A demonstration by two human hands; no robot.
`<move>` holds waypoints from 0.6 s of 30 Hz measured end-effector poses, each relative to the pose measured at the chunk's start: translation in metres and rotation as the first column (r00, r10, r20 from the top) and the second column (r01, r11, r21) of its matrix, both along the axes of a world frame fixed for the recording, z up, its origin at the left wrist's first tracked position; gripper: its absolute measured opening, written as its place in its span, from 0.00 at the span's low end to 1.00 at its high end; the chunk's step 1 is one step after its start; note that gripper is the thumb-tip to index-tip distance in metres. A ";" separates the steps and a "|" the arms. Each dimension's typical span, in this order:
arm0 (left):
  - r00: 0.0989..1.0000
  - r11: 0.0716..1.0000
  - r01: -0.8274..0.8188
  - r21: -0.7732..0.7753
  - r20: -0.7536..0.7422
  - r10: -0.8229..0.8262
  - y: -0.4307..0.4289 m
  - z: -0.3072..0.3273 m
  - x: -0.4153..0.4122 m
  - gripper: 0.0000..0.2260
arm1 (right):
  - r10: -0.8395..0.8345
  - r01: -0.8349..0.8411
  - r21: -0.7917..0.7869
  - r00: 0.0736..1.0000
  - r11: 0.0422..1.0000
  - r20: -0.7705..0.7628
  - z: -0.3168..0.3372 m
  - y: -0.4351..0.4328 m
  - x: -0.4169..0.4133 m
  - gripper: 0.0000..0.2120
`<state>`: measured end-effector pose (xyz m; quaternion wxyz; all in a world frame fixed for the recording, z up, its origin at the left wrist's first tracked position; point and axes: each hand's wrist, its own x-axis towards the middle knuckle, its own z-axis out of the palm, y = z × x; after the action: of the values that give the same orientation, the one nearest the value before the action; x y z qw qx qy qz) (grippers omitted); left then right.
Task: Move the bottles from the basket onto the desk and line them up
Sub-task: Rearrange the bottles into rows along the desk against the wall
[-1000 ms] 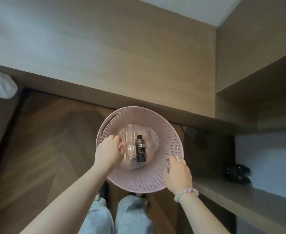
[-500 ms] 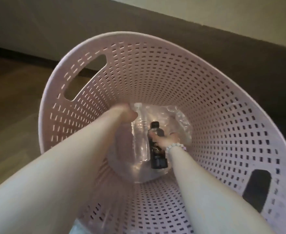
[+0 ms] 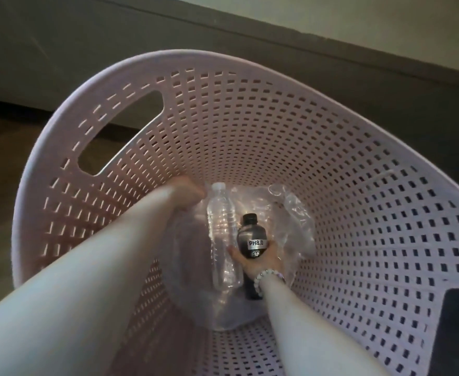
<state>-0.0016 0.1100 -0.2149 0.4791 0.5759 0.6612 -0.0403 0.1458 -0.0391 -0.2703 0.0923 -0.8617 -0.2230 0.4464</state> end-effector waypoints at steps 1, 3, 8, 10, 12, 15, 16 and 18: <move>1.000 1.000 -0.008 -0.008 0.007 0.008 0.001 -0.001 0.001 0.16 | 0.003 -0.003 0.013 1.000 1.000 -0.001 -0.002 0.000 0.002 0.49; 0.999 0.999 -0.028 -0.034 0.021 0.029 0.001 -0.001 0.004 0.15 | 0.022 -0.022 0.026 1.000 0.999 0.003 -0.002 0.000 0.006 0.47; 0.978 0.978 -0.207 -0.038 0.023 0.208 -0.011 -0.010 0.003 0.23 | 0.075 -0.081 -0.073 0.994 0.994 -0.077 0.010 0.001 0.017 0.49; 0.968 0.968 -0.249 -0.026 -0.041 0.248 -0.017 -0.009 0.008 0.21 | 0.090 -0.097 -0.097 0.993 0.990 -0.074 0.016 0.003 0.020 0.46; 0.950 0.952 -0.306 -0.017 -0.070 0.304 -0.021 -0.010 0.020 0.20 | 0.048 -0.051 -0.077 0.998 0.996 -0.047 0.024 0.007 0.020 0.37; 0.881 0.884 -0.467 -0.001 -0.082 0.466 -0.035 -0.012 0.041 0.26 | -0.039 0.038 -0.042 0.999 0.998 -0.033 0.038 0.016 0.020 0.24; 0.857 0.861 -0.508 0.005 -0.095 0.506 -0.043 -0.013 0.047 0.31 | -0.060 0.059 -0.019 0.998 0.998 -0.031 0.044 0.019 0.022 0.21; 0.835 0.838 -0.545 -0.002 -0.086 0.543 -0.059 -0.021 0.057 0.38 | -0.076 0.076 0.043 0.997 0.996 -0.017 0.054 0.024 0.029 0.17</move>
<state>0.0553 0.0506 -0.2363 0.4507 0.3559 0.8161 0.0650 0.1744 -0.0153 -0.2162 0.1298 -0.8638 -0.1991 0.4443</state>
